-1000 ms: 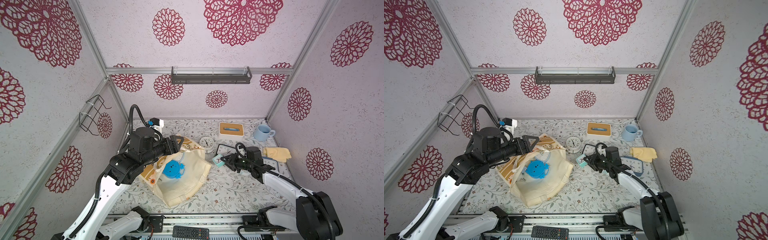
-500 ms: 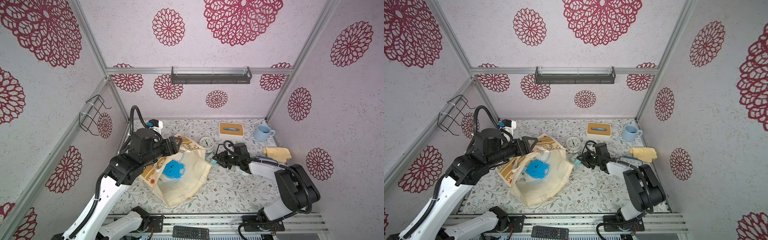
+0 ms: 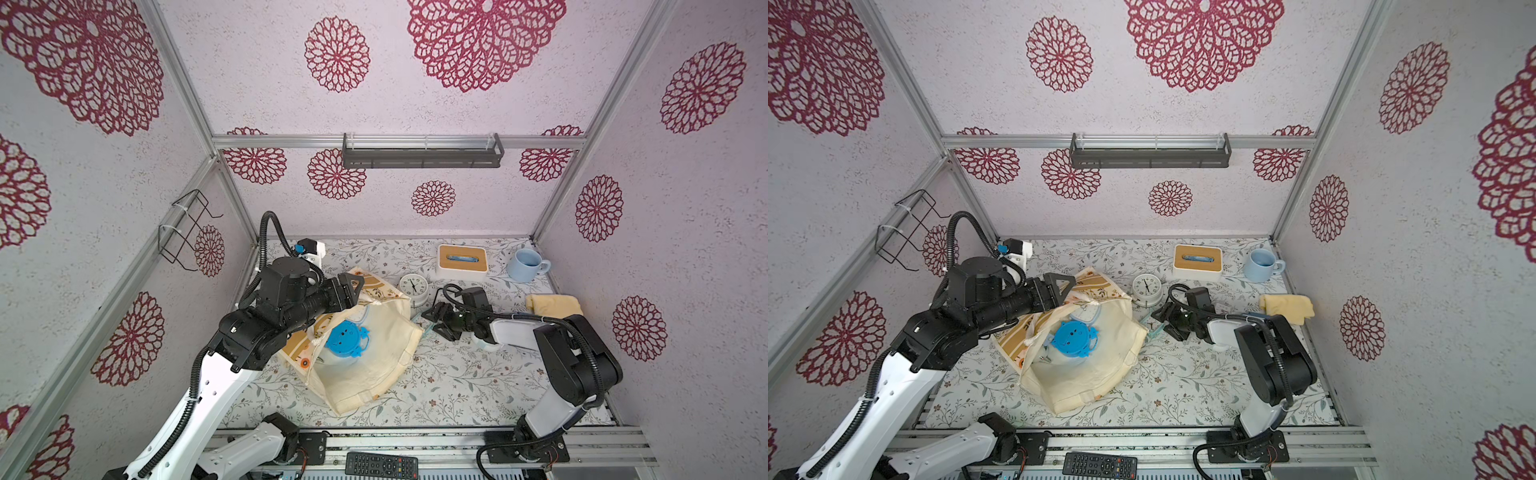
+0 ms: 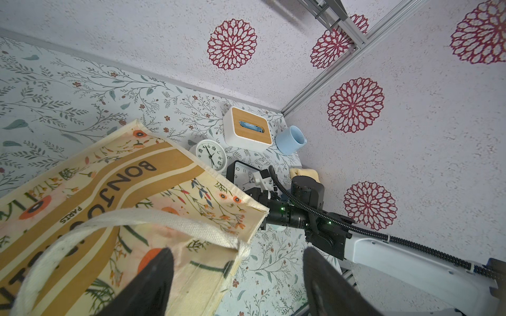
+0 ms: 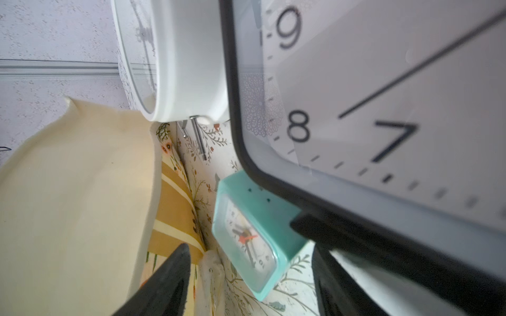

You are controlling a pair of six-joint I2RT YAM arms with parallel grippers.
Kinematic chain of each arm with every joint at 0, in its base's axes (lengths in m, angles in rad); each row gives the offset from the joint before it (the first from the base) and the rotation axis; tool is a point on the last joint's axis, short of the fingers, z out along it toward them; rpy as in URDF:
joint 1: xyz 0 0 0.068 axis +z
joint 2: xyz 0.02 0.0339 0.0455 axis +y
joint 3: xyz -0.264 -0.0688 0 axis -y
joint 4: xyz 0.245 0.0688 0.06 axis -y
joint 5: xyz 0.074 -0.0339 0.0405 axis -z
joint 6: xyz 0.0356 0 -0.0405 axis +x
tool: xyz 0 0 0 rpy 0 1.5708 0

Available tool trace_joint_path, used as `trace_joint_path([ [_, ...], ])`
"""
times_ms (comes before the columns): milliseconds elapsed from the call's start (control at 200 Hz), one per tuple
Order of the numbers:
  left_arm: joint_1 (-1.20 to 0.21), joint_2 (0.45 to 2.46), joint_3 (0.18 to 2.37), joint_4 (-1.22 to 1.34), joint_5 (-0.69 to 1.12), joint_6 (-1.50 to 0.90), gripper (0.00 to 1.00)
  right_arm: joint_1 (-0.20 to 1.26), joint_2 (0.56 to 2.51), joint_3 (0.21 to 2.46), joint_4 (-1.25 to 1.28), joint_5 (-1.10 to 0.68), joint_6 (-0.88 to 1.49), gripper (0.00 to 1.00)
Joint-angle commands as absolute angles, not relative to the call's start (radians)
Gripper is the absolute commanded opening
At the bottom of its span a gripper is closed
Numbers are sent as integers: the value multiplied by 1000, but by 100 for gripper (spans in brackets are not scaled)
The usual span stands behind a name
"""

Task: Take the alarm clock out of the canvas bag
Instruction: Place the alarm at the center of the board.

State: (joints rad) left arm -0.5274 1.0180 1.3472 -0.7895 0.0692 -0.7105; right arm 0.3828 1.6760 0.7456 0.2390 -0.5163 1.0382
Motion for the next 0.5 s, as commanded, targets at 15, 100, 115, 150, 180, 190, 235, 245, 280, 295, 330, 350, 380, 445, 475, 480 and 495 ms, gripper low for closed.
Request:
trace_joint_path([
  [15, -520, 996, 1351, -832, 51, -720, 76, 377, 1582, 769, 169, -454, 1003, 73],
  [100, -519, 990, 1358, -878, 29, -733, 76, 380, 1495, 773, 129, -420, 985, 73],
  [115, -519, 989, 1359, -887, 24, -737, 76, 382, 1475, 772, 125, -416, 980, 73],
  [150, -519, 983, 1359, -904, 8, -744, 76, 387, 1425, 772, 117, -407, 969, 73],
  [180, -518, 978, 1358, -918, -4, -753, 76, 395, 1381, 773, 110, -399, 953, 73],
  [190, -518, 975, 1359, -924, -9, -756, 76, 399, 1363, 773, 107, -397, 947, 73],
  [235, -516, 968, 1354, -939, -26, -767, 76, 422, 1292, 784, 83, -381, 914, 73],
  [245, -516, 966, 1353, -941, -28, -770, 76, 428, 1275, 786, 79, -376, 905, 73],
  [280, -515, 962, 1350, -951, -37, -777, 76, 458, 1226, 801, 45, -356, 874, 73],
  [295, -514, 960, 1350, -953, -40, -782, 76, 474, 1204, 811, 29, -347, 858, 73],
  [330, -511, 957, 1347, -958, -41, -788, 76, 510, 1162, 831, -9, -326, 830, 72],
  [350, -511, 956, 1345, -961, -39, -791, 76, 537, 1140, 843, -28, -316, 815, 72],
  [380, -511, 956, 1345, -968, -40, -796, 77, 581, 1112, 859, -54, -304, 796, 71],
  [445, -511, 962, 1356, -1004, -50, -799, 76, 670, 1070, 892, -108, -290, 768, 69],
  [475, -509, 968, 1364, -1026, -55, -794, 76, 711, 1060, 905, -132, -286, 760, 68],
  [480, -510, 969, 1366, -1030, -56, -794, 76, 718, 1057, 907, -136, -286, 759, 67],
  [495, -510, 972, 1371, -1043, -58, -792, 76, 737, 1051, 913, -145, -283, 755, 67],
])
